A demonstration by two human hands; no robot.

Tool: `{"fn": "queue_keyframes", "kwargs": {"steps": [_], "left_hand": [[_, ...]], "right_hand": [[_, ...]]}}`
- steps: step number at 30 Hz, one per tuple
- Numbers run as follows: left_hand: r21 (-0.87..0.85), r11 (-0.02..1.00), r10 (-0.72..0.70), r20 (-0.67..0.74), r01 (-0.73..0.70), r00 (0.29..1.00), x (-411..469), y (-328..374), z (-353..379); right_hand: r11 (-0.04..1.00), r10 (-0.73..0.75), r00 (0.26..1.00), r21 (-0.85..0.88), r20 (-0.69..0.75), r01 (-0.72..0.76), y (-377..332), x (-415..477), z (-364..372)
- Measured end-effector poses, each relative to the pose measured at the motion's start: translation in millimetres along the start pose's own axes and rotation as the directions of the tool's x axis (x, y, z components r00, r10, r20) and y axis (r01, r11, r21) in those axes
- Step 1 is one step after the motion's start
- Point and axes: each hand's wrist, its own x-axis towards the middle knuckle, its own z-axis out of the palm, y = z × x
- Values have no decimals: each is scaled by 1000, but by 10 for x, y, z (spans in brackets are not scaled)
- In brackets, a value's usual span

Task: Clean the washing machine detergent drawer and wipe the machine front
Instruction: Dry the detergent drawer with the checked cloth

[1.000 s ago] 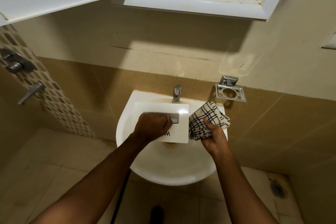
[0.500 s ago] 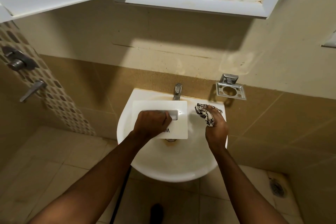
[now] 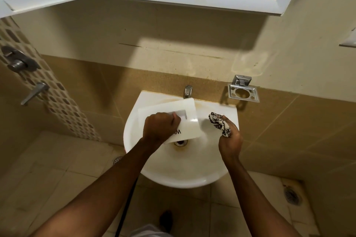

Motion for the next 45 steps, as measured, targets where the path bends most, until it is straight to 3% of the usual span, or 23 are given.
{"fn": "queue_keyframes", "kwargs": {"steps": [2,4,7,9,13,16,19,23,26,28,30,32,36,41,45], "left_hand": [[-119,969,-213,31,215,977,-8,-6,-11],[-227,885,-397,89,407,913,13,-34,-1],[-349,673,-627,198,652,753,4,-78,56],[-418,477,-737,290,773,611,-5,-131,109],[-479,102,-781,504,872,369,-48,-319,303],[-468,-37,-696,646,883,314,-89,-476,470],[-445,-66,-611,725,893,316,-87,-606,591],[-381,-57,-541,788,923,292,-72,-746,762],[-341,-81,-487,833,937,261,-69,-796,865],[-334,-100,-481,841,937,249,-65,-801,926],[-330,-122,-477,847,936,236,-82,-789,1004],[-328,-153,-467,855,932,224,-112,-784,1085],[-325,-182,-480,853,928,205,-191,-786,1186],[-309,-146,-498,844,940,200,-235,-792,1264],[-312,-124,-507,836,942,210,-269,-831,1311]], "right_hand": [[973,189,982,136,5,-188,3,-22,32],[879,396,918,274,34,-390,-63,-16,53],[745,516,853,452,74,-490,-200,-4,60],[645,547,830,576,111,-502,-262,-8,81],[519,605,778,658,167,-545,-268,18,193],[522,628,767,656,136,-544,-223,67,315],[622,583,809,597,79,-507,-243,75,425],[798,519,854,368,-18,-477,-207,30,664],[953,300,946,76,-123,-292,-152,-36,895],[981,167,986,-92,-25,-168,-145,-116,1034],[950,15,988,-311,156,35,-99,-205,1161],[842,-38,927,-487,374,231,7,-259,1251],[817,38,791,-474,611,327,109,-249,1215],[776,141,740,-538,657,329,134,-7,965],[657,439,690,-730,575,190,95,261,688]]}}
